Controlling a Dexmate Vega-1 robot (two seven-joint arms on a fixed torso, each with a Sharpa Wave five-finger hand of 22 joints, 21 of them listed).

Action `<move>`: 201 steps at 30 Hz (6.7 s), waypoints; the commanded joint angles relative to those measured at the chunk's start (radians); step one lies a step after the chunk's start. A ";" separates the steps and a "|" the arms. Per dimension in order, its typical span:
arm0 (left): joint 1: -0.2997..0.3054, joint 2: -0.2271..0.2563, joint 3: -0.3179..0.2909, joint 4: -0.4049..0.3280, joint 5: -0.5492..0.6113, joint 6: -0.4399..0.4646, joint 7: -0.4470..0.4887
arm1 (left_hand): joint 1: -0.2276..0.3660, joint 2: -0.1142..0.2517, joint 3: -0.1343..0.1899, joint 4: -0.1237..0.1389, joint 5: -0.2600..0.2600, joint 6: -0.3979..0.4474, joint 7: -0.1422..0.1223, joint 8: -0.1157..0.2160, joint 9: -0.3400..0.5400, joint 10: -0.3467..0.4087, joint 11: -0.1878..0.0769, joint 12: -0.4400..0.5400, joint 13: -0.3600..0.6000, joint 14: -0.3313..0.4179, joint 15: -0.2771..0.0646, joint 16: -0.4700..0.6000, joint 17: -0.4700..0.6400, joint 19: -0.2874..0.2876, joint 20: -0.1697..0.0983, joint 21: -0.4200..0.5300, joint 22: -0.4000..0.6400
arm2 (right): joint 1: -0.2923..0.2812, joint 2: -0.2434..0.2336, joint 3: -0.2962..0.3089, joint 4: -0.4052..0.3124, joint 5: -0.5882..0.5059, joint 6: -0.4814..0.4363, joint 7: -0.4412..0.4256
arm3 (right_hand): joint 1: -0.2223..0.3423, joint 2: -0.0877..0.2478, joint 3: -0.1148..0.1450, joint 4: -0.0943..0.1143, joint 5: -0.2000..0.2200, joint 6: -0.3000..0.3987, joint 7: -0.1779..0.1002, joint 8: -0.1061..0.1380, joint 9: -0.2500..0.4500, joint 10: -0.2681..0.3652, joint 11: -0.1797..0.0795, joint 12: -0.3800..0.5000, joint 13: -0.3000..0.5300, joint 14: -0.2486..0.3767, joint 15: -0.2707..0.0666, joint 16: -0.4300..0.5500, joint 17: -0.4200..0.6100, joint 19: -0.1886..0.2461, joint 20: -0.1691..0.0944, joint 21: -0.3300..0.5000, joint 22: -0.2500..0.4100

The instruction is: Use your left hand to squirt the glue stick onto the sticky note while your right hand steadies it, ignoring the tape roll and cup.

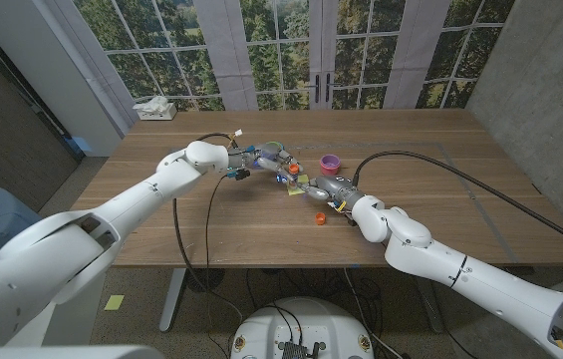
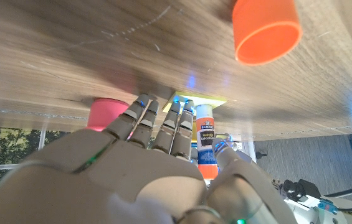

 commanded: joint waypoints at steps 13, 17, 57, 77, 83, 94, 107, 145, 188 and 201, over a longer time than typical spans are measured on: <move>-0.002 -0.017 0.005 0.039 0.049 0.002 0.079 | 0.018 0.026 0.006 0.000 0.004 0.124 0.117 0.004 0.000 0.232 0.044 0.000 0.076 -0.006 -0.016 0.006 0.002 -0.007 -0.143 0.000 0.002 | -0.006 -0.018 0.006 -0.008 0.017 -0.001 0.011 | -0.018 0.068 0.005 0.003 0.009 0.006 -0.003 0.005 0.005 0.003 -0.006 0.002 0.003 0.008 -0.132 -0.002 0.001 0.005 -0.025 -0.003 0.005; 0.004 -0.015 -0.005 0.031 0.037 -0.002 0.084 | 0.018 0.026 0.005 0.000 0.004 0.124 0.116 0.004 -0.001 0.233 0.044 -0.001 0.075 -0.005 -0.016 0.007 0.002 -0.007 -0.142 0.000 0.002 | -0.001 -0.016 0.004 -0.004 0.017 -0.002 0.015 | -0.019 0.069 0.007 0.002 0.009 0.006 -0.004 0.004 0.005 0.003 -0.006 0.002 0.003 0.008 -0.131 -0.003 0.001 0.005 -0.025 -0.003 0.005; 0.045 0.015 -0.084 -0.120 0.021 -0.128 0.182 | 0.019 0.024 0.004 -0.002 0.006 0.125 0.117 0.003 -0.004 0.233 0.045 -0.001 0.074 -0.009 -0.017 0.004 0.001 -0.009 -0.142 -0.001 0.002 | 0.004 0.001 0.022 0.025 0.056 0.019 -0.022 | -0.024 0.070 0.016 -0.014 0.010 -0.089 -0.016 -0.023 0.005 -0.081 -0.002 -0.024 0.003 -0.001 -0.126 -0.004 0.006 0.005 -0.026 -0.003 0.005; 0.094 0.058 -0.100 -0.242 0.095 -0.108 0.263 | 0.017 0.023 0.001 0.000 0.007 0.126 0.117 0.001 -0.007 0.232 0.047 0.000 0.076 -0.006 -0.016 0.006 0.002 -0.008 -0.141 0.000 0.002 | -0.037 -0.021 0.064 -0.007 0.093 0.046 -0.103 | 0.024 0.056 0.021 -0.083 0.006 -0.241 -0.042 -0.032 0.007 -0.185 0.025 -0.024 0.004 -0.012 -0.100 -0.010 -0.002 0.011 -0.016 -0.002 0.005; 0.107 0.068 -0.110 -0.268 0.098 -0.089 0.281 | 0.017 0.024 0.001 0.000 0.008 0.129 0.117 0.002 -0.008 0.233 0.047 0.000 0.077 -0.006 -0.016 0.006 0.003 -0.007 -0.140 0.000 0.002 | -0.062 -0.026 0.098 -0.009 0.138 0.088 -0.144 | 0.029 0.054 0.017 -0.092 0.002 -0.283 -0.048 -0.032 0.007 -0.211 0.029 -0.026 0.004 -0.020 -0.095 -0.011 -0.001 0.012 -0.014 -0.002 0.005; 0.135 0.092 -0.121 -0.340 0.131 -0.032 0.334 | 0.018 0.022 0.000 -0.001 0.008 0.130 0.117 0.002 -0.009 0.235 0.044 0.000 0.075 -0.004 -0.017 0.007 0.002 -0.004 -0.141 0.001 0.002 | -0.099 -0.011 0.146 0.014 0.203 0.183 -0.244 | 0.028 0.048 0.004 -0.102 -0.002 -0.302 0.008 -0.021 0.006 -0.217 0.027 -0.018 0.003 -0.022 -0.092 -0.009 0.003 0.013 -0.010 -0.002 0.006; 0.171 0.157 -0.137 -0.461 0.223 0.051 0.403 | 0.018 0.021 0.000 -0.001 0.010 0.128 0.117 0.000 -0.009 0.234 0.047 -0.001 0.074 -0.003 -0.016 0.007 0.002 -0.003 -0.140 -0.001 0.000 | -0.129 0.013 0.197 0.055 0.283 0.307 -0.330 | 0.028 0.043 -0.003 -0.108 -0.003 -0.302 0.002 -0.016 0.005 -0.218 0.035 -0.015 0.003 -0.026 -0.085 -0.009 0.003 0.014 -0.005 -0.002 0.006; 0.180 0.259 -0.115 -0.555 0.518 0.185 0.462 | 0.012 0.019 -0.001 0.000 0.012 0.125 0.103 -0.003 -0.010 0.235 0.037 -0.003 0.070 -0.004 -0.017 0.005 0.001 -0.007 -0.141 -0.005 -0.001 | -0.117 0.146 0.299 0.269 0.605 0.587 -0.381 | 0.030 0.042 -0.016 -0.123 -0.003 -0.271 0.017 -0.003 0.004 -0.202 0.042 -0.005 0.001 -0.021 -0.076 -0.005 0.004 0.015 0.004 -0.002 0.006; 0.175 0.305 0.000 -0.724 0.933 0.484 0.219 | 0.002 0.016 -0.008 0.001 0.017 0.121 0.095 -0.013 -0.018 0.227 0.033 -0.011 0.045 0.002 -0.018 -0.006 -0.023 -0.003 -0.139 -0.006 -0.001 | -0.191 0.178 0.383 0.309 0.826 0.790 -0.320 | 0.031 0.033 -0.032 -0.139 -0.004 -0.274 0.024 -0.006 0.002 -0.203 0.054 -0.005 -0.001 -0.023 -0.062 -0.005 0.002 0.014 0.016 -0.003 0.006; 0.175 0.285 -0.015 -0.683 0.920 0.487 0.166 | -0.003 0.019 -0.002 0.001 0.022 0.109 0.090 -0.022 -0.021 0.212 0.032 -0.015 0.036 -0.037 -0.021 -0.032 -0.041 -0.003 -0.135 -0.022 -0.007 | -0.196 0.173 0.389 0.300 0.831 0.788 -0.309 | 0.030 0.032 -0.035 -0.142 -0.004 -0.273 0.027 -0.006 0.002 -0.202 0.052 -0.005 -0.001 -0.022 -0.061 -0.004 0.002 0.012 0.022 -0.004 0.006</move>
